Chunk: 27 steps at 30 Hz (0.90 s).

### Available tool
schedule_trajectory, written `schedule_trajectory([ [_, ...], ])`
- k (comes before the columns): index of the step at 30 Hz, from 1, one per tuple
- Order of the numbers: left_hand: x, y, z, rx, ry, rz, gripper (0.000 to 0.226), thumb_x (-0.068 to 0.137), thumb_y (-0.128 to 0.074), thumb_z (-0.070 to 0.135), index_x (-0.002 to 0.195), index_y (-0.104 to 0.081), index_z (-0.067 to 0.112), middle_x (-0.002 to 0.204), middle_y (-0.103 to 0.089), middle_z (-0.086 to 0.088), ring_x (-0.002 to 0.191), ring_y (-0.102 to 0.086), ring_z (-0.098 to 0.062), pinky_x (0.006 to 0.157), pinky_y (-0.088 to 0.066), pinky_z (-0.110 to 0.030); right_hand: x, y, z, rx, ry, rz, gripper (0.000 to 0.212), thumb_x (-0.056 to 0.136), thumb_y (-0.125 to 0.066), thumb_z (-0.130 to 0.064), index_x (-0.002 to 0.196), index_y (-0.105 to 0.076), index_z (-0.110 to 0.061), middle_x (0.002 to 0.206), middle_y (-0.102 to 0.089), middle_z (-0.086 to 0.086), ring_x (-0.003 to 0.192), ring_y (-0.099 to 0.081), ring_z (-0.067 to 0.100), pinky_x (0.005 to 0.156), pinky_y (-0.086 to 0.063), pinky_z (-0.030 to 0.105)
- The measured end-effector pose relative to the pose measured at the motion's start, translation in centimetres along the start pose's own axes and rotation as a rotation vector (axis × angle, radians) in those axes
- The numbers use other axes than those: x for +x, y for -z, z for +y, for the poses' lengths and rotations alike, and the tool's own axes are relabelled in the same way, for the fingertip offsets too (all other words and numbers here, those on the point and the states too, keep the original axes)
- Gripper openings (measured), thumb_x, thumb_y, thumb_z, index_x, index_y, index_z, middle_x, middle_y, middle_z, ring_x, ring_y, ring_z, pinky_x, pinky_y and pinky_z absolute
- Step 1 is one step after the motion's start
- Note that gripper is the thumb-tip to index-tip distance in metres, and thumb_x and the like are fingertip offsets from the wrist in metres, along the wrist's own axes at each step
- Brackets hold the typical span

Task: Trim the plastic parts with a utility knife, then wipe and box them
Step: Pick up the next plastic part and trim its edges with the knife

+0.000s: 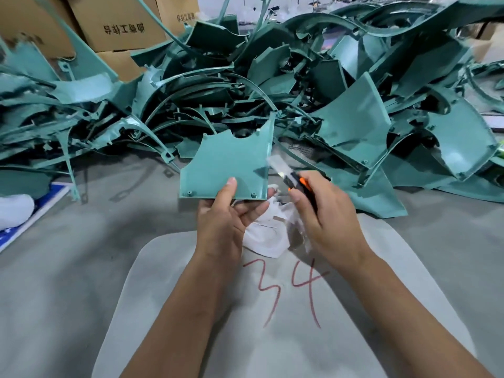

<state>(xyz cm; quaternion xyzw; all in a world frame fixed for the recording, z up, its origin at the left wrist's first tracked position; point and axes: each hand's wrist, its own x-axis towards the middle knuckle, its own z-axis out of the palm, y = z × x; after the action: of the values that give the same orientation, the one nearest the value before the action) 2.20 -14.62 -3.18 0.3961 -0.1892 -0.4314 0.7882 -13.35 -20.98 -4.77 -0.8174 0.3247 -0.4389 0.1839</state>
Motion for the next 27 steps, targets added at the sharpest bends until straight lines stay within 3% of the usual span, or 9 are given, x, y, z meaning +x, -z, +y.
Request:
schedule_trajectory([
  [6, 0.4, 0.6, -0.3, 0.064, -0.05, 0.078, 0.006, 0.103, -0.058, 0.013, 0.105, -0.063, 0.013, 0.089, -0.077, -0.011, 0.07, -0.073, -0.023, 0.055, -0.057, -0.028, -0.3, 0.0, -0.2, -0.025, 0.093, -0.146, 0.028, 0.103, -0.057, -0.047, 0.115, -0.062, -0.022, 0.079, -0.065, -0.009, 0.068, -0.061, 0.019, 0.063, -0.052, 0.041],
  [11, 0.8, 1.0, -0.3, 0.063, -0.052, 0.019, 0.018, 0.103, -0.059, 0.013, 0.119, -0.059, 0.004, 0.084, -0.073, -0.009, 0.063, -0.067, -0.019, 0.049, -0.049, -0.025, -0.4, -0.3, -0.4, -0.086, 0.134, -0.134, 0.029, 0.106, -0.049, -0.045, 0.114, -0.062, -0.021, 0.079, -0.066, -0.006, 0.068, -0.061, 0.021, 0.062, -0.05, 0.043],
  [15, 1.0, 1.3, -0.3, 0.089, -0.087, -0.07, 0.022, 0.102, -0.058, 0.01, 0.123, -0.059, 0.005, 0.091, -0.073, -0.007, 0.059, -0.064, -0.016, 0.045, -0.044, -0.023, -0.1, 0.0, 0.4, -0.029, 0.063, 0.005, 0.018, 0.106, -0.056, -0.035, 0.108, -0.06, -0.017, 0.071, -0.063, -0.007, 0.062, -0.06, 0.021, 0.058, -0.05, 0.043],
  [21, 1.1, 1.4, 0.1, 0.077, -0.056, -0.122, 0.031, 0.1, -0.058, 0.011, 0.13, -0.056, 0.002, 0.094, -0.073, -0.006, 0.06, -0.064, -0.014, 0.045, -0.042, -0.022, 0.4, -0.2, 0.5, -0.079, 0.076, 0.144, 0.02, 0.104, -0.059, -0.033, 0.099, -0.061, -0.014, 0.067, -0.053, -0.008, 0.058, -0.05, 0.019, 0.053, -0.043, 0.038],
  [27, 0.9, 1.6, 0.6, 0.116, 0.003, -0.139, 0.054, 0.078, -0.071, 0.01, 0.131, -0.059, 0.004, 0.106, -0.074, -0.01, 0.077, -0.07, -0.02, 0.056, -0.048, -0.03, 1.6, 1.2, 2.5, -0.064, -0.123, 0.351, 0.02, 0.107, -0.059, -0.028, 0.089, -0.056, -0.02, 0.061, -0.049, -0.013, 0.054, -0.051, 0.005, 0.048, -0.035, 0.017],
])
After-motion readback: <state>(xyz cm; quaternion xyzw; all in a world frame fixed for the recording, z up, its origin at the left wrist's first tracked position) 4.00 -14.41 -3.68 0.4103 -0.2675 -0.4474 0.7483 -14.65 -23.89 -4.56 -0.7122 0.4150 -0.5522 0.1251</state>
